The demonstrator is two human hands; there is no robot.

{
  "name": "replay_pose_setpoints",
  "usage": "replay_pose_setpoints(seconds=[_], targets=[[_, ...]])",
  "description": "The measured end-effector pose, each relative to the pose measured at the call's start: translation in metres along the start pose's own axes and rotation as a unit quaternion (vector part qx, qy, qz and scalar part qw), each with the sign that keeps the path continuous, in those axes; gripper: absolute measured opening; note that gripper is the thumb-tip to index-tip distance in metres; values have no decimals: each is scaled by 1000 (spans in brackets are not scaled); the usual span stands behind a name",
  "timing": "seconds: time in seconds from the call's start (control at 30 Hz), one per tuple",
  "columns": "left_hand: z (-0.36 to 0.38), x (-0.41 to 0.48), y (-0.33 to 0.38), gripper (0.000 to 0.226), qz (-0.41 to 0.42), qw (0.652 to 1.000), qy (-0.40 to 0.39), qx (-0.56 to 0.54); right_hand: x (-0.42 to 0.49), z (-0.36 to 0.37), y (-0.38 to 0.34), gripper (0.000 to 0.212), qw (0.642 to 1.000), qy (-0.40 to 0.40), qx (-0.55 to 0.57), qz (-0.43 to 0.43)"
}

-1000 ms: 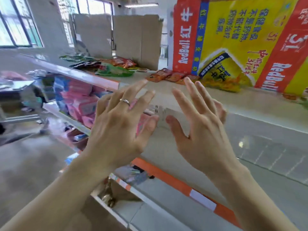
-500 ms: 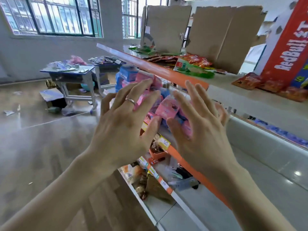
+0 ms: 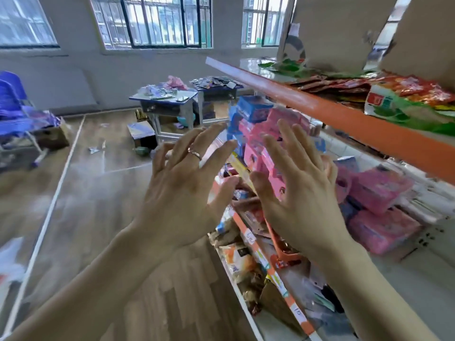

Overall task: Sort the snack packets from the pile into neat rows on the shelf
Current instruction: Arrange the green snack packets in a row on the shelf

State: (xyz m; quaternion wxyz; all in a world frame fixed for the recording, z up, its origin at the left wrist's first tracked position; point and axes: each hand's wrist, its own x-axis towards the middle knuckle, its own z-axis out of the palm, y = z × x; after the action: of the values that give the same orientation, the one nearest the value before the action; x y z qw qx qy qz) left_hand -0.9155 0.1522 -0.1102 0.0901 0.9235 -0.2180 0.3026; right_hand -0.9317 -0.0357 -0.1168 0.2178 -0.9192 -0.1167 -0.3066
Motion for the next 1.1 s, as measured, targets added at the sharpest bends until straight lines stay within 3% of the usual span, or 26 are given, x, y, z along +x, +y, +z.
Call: replay_pose_setpoints(seconds=[0.37,0.67,0.9,1.1], targets=[[66,97,-69,55,-24,998,-27,57,118,90,52,55,998,12,38,-41],[111,141,-115,55,-42,993,-54,99,173,147,78,56,997,-7,79,-16],[150,166,-156,54,-52,996,-52,58,210,185,83,58,997,-40,62,8],[183,197,-209,54,-17,999,-45,19,251,229,77,58,998,-11,44,34]])
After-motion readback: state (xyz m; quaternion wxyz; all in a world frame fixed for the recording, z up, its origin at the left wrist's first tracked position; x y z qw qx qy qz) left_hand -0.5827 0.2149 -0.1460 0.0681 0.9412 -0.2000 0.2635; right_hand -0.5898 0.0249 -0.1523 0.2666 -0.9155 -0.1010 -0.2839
